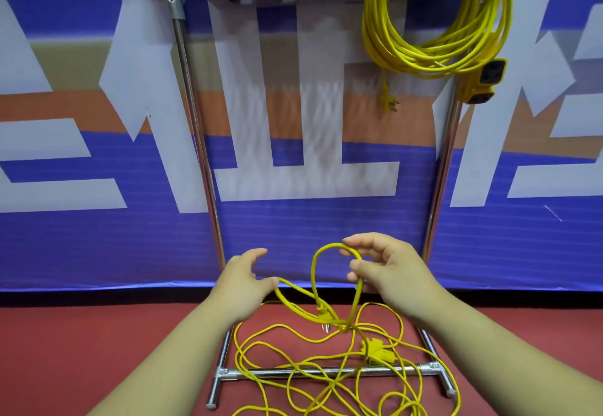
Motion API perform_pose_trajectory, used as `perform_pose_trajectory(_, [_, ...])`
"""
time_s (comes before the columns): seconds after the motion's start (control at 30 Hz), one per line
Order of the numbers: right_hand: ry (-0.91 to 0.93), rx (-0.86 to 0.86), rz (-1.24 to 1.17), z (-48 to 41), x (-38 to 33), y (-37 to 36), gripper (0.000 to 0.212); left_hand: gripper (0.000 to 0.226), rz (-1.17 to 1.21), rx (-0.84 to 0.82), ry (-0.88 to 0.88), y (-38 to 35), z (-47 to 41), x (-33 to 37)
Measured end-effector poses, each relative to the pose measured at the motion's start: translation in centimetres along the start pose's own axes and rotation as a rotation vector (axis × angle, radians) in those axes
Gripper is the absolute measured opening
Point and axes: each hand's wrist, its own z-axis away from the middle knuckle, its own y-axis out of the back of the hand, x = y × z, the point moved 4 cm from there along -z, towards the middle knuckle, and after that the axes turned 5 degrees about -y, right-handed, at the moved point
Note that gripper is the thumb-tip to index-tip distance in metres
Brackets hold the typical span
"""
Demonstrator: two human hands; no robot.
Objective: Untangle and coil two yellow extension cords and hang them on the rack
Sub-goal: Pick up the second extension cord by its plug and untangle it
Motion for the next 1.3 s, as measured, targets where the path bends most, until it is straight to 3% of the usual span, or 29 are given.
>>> perform_pose_trajectory(0.2, [0.009,-0.057,-0.022,0.5,-0.8,0.0,0.028,0.046,0.181,-0.235,-0.187,-2.5,1.4,2.9])
perform_pose_trajectory(0.37, [0.046,-0.025,-0.068,0.5,-1.2,0.5,0.028,0.007,0.239,-0.304,-0.215,-3.5,1.6,3.9])
perform_pose_trajectory(0.5, [0.03,0.058,-0.088,0.0,-1.0,1.5,0.023,0.018,0.467,-0.228,-0.125,-2.7,1.1,4.0])
perform_pose_trajectory(0.67, [-0.003,0.043,0.002,-0.5,-0.2,2.4,0.017,0.006,0.41,-0.015,-0.167,0.7,0.4,3.8])
perform_pose_trajectory(0.83, [0.031,0.02,0.062,-0.5,-0.2,2.3,0.014,0.01,0.367,-0.206,-0.115,0.5,1.0,3.0])
perform_pose_trajectory(1.07, [0.048,0.011,-0.008,-0.6,-0.4,1.4,0.012,0.023,0.639,-0.569,-0.027,-2.1,2.8,4.9])
perform_pose_trajectory(1.3, [-0.026,-0.13,0.128,-1.0,1.2,1.0,0.018,0.038,1.256,-0.458,-0.003,1.2,2.1,7.0])
